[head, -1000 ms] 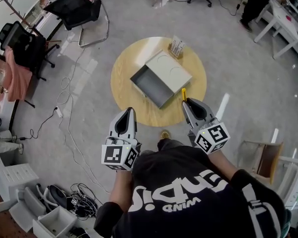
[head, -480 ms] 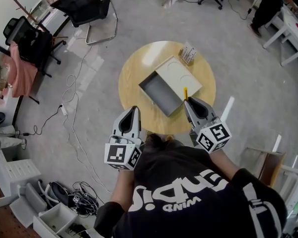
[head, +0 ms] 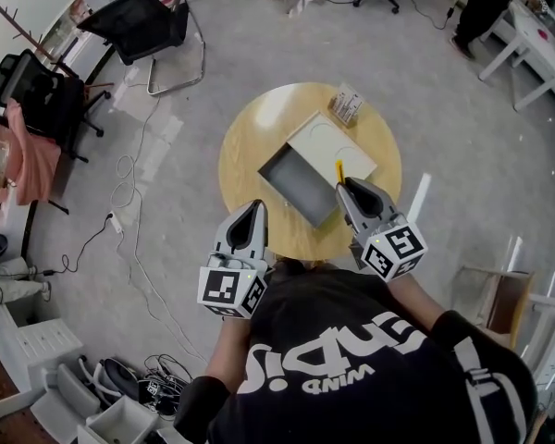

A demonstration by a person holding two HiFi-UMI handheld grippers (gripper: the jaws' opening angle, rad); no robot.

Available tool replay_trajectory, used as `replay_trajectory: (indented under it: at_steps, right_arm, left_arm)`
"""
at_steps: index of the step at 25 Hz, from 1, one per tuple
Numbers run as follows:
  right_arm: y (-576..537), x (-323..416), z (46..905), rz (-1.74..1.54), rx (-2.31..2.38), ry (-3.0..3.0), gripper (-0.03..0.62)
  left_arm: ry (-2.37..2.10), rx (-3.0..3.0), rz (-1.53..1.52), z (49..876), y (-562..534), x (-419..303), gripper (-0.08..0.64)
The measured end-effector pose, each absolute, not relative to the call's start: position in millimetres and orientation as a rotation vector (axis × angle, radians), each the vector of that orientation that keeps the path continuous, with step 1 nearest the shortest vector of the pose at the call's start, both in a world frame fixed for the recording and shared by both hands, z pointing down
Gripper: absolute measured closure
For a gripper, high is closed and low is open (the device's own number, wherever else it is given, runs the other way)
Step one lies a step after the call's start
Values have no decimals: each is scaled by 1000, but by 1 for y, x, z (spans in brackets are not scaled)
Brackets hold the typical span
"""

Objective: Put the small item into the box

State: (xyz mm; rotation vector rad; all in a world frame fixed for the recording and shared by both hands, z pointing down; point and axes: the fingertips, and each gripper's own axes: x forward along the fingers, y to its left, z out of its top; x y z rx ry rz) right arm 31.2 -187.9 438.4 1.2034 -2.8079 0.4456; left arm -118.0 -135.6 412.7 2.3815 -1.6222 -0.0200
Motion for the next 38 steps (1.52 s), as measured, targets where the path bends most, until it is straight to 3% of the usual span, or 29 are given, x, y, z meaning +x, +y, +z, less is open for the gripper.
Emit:
replay_trajectory:
  at_steps: [38]
  right_arm:
    - [-245, -53, 635, 357, 863, -2351, 537]
  left_arm:
    - [-1599, 2384, -26, 416, -177, -127, 551]
